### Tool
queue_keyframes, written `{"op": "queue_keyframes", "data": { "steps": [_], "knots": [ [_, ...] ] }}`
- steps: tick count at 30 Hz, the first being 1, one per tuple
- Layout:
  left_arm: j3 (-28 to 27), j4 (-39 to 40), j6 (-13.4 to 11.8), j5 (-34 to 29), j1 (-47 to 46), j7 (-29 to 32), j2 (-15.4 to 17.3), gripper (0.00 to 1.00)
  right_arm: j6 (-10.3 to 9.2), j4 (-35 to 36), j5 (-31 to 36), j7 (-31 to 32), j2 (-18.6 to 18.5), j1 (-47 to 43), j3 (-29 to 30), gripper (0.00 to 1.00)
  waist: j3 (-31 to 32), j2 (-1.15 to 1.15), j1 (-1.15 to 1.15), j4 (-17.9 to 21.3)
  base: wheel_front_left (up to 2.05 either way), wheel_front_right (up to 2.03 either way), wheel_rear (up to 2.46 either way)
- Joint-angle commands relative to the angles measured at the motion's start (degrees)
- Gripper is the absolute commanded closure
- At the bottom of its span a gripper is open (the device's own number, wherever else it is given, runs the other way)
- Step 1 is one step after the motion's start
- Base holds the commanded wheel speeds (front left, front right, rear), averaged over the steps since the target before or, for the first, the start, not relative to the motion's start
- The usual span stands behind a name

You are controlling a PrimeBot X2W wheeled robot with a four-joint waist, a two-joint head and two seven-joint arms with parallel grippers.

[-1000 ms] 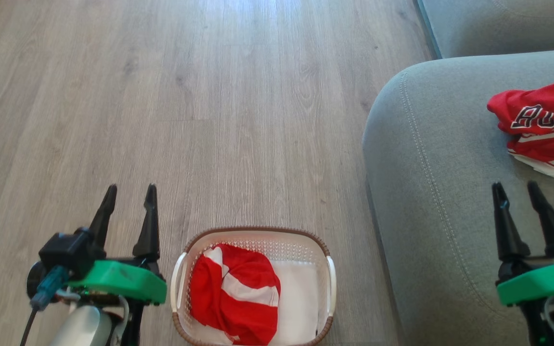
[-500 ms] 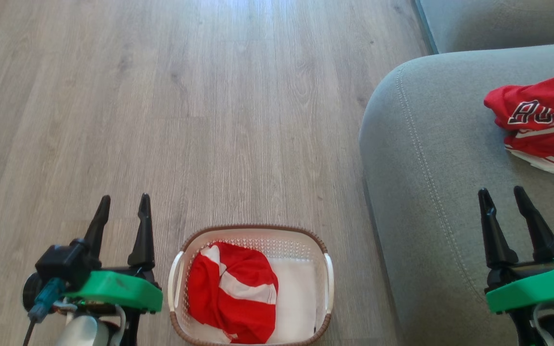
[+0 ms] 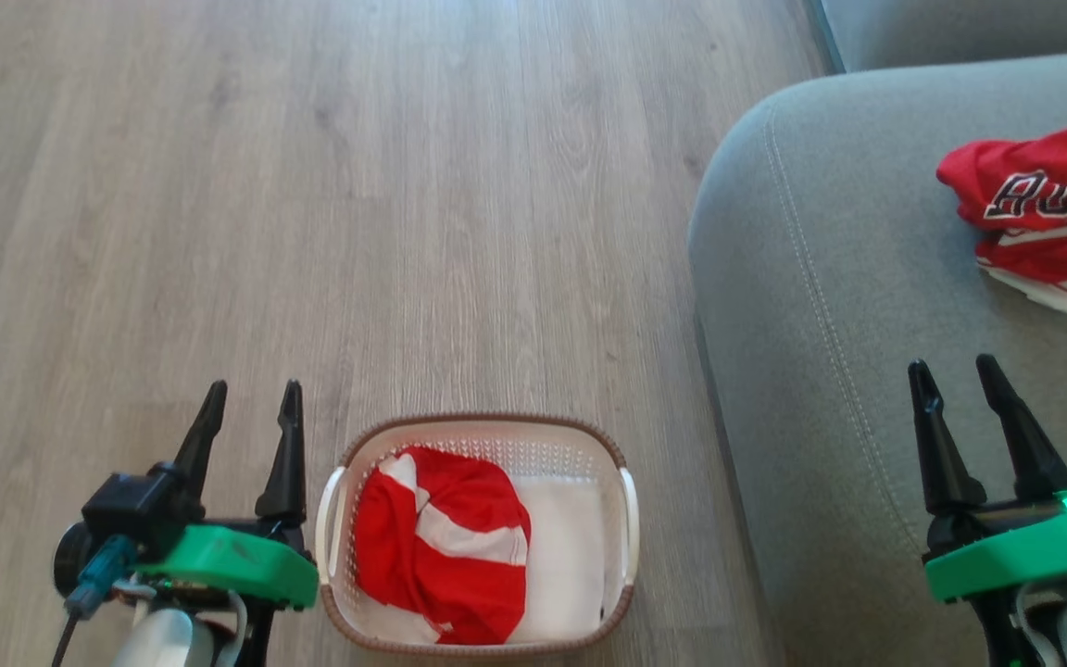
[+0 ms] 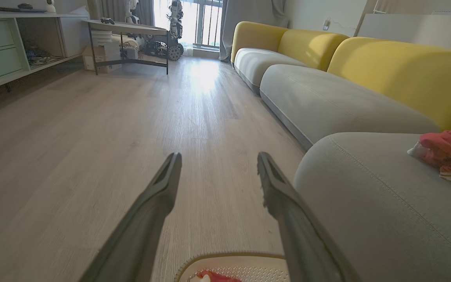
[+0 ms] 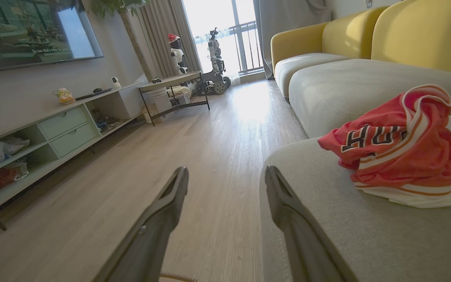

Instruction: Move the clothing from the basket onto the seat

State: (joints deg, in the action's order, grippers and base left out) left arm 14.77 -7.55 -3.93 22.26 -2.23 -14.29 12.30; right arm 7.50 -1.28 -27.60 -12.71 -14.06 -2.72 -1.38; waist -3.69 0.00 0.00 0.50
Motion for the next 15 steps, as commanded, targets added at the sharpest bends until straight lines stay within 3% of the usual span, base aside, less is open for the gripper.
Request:
{"op": "queue_keyframes", "data": {
  "steps": [1,15],
  "knots": [
    [-2.11,1.42,0.51,-0.79,-4.07,-0.71,0.36,0.0,-0.01,2.27,0.51,-0.74,-0.79,3.37,-1.14,0.0,-1.54,0.0,0.0,0.68,0.0,0.0,0.0],
    [-0.39,-4.58,3.26,-1.73,-11.49,-0.69,-0.15,0.0,-0.01,3.0,0.01,-1.46,-0.43,8.86,-2.03,0.0,-11.4,0.0,0.0,3.92,0.0,0.0,0.0]
  ]
}}
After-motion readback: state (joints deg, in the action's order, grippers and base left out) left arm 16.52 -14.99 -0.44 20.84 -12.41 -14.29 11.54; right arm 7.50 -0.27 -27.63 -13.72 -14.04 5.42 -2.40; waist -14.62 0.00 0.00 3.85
